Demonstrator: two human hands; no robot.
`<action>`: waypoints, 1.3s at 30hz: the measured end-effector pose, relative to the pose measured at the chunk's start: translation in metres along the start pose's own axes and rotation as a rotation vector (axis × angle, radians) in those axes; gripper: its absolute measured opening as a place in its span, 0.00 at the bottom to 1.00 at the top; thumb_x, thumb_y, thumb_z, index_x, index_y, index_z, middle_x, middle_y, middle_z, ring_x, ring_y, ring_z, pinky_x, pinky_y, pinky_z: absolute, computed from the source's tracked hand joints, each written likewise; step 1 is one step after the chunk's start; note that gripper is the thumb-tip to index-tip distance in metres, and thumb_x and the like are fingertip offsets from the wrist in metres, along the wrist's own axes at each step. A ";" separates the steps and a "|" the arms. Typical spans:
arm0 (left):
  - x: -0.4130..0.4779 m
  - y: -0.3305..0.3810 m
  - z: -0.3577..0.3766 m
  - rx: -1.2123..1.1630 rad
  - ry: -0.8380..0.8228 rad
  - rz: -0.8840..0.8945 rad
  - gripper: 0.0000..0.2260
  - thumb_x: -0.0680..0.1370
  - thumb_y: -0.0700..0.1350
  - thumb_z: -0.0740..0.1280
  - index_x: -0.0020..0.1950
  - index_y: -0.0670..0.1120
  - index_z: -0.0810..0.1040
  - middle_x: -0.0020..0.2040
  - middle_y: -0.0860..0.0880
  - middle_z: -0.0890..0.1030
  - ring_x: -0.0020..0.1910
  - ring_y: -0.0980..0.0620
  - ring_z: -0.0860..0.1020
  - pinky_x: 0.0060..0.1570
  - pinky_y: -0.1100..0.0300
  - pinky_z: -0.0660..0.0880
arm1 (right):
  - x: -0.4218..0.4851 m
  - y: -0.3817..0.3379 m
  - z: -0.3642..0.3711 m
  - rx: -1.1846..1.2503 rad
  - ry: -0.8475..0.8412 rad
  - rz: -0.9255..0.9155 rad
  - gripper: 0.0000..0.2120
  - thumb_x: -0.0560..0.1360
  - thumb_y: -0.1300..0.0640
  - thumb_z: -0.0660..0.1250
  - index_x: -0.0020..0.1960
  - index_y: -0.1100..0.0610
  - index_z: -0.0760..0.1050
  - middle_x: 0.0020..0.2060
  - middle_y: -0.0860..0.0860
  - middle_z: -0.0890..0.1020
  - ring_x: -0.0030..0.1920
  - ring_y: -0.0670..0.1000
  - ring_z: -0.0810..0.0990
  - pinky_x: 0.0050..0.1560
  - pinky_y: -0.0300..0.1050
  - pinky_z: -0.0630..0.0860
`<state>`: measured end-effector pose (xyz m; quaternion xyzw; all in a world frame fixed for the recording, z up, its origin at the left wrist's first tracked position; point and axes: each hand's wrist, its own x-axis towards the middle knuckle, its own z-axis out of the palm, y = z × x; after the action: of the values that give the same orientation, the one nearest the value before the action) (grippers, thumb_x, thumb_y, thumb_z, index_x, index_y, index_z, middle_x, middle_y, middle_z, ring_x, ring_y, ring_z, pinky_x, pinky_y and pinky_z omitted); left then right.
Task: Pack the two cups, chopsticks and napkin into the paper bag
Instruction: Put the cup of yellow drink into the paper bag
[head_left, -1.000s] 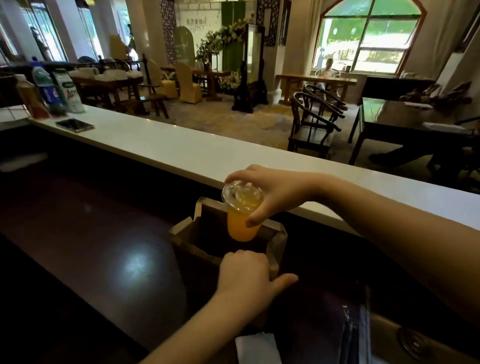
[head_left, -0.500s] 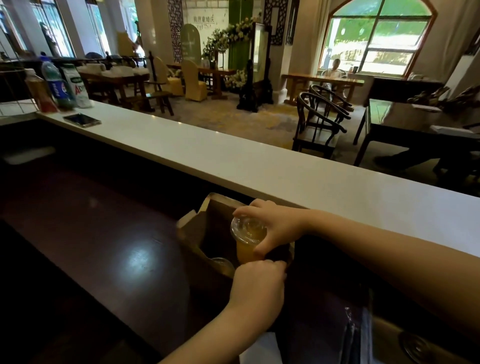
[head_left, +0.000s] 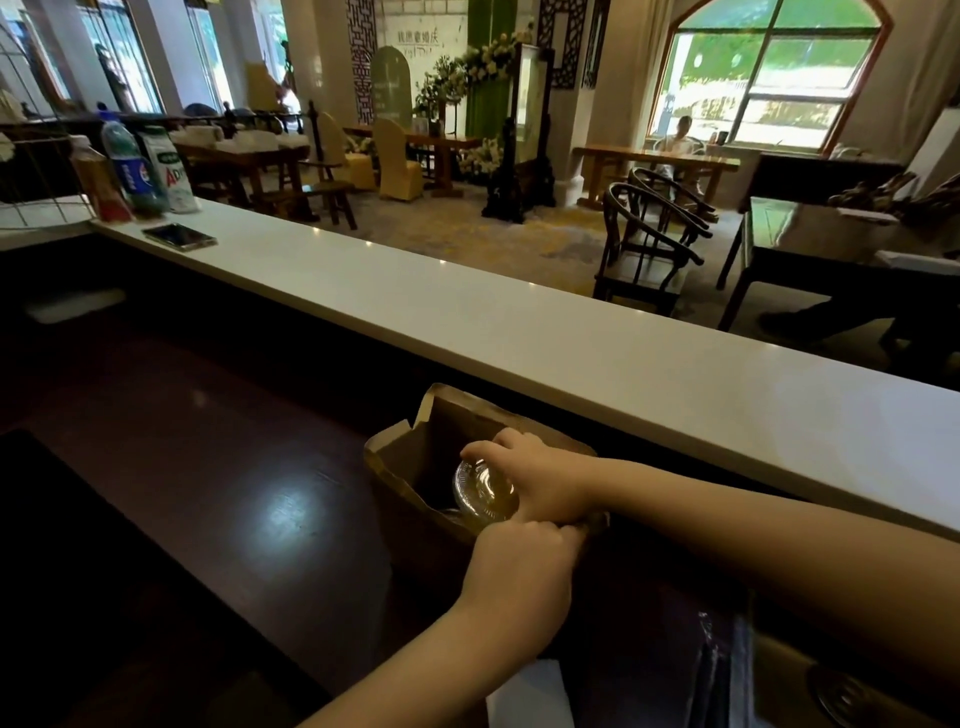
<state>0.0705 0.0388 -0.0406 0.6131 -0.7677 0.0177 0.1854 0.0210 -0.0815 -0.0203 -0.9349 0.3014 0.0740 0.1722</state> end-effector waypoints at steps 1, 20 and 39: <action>0.000 0.000 -0.001 -0.027 -0.002 -0.008 0.08 0.70 0.44 0.71 0.48 0.53 0.82 0.29 0.52 0.82 0.26 0.55 0.79 0.23 0.66 0.71 | 0.001 0.001 0.003 0.015 -0.021 0.019 0.42 0.68 0.50 0.73 0.74 0.46 0.52 0.68 0.54 0.63 0.67 0.56 0.63 0.64 0.49 0.68; 0.014 -0.019 -0.035 -0.164 -0.256 0.120 0.14 0.81 0.51 0.55 0.56 0.49 0.77 0.52 0.45 0.81 0.52 0.49 0.76 0.51 0.53 0.73 | 0.016 0.004 0.025 -0.454 -0.235 0.080 0.31 0.74 0.54 0.66 0.73 0.48 0.56 0.71 0.56 0.59 0.70 0.60 0.58 0.67 0.59 0.63; 0.025 -0.134 -0.035 0.285 -0.670 0.247 0.49 0.69 0.67 0.64 0.74 0.52 0.35 0.73 0.54 0.31 0.71 0.50 0.27 0.70 0.42 0.29 | -0.003 -0.001 0.100 -0.492 -0.225 -0.133 0.29 0.79 0.54 0.59 0.75 0.55 0.49 0.73 0.63 0.55 0.70 0.65 0.57 0.66 0.61 0.65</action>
<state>0.2022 -0.0087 -0.0277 0.5073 -0.8438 -0.0548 -0.1662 0.0158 -0.0428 -0.1120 -0.9523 0.1914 0.2367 -0.0231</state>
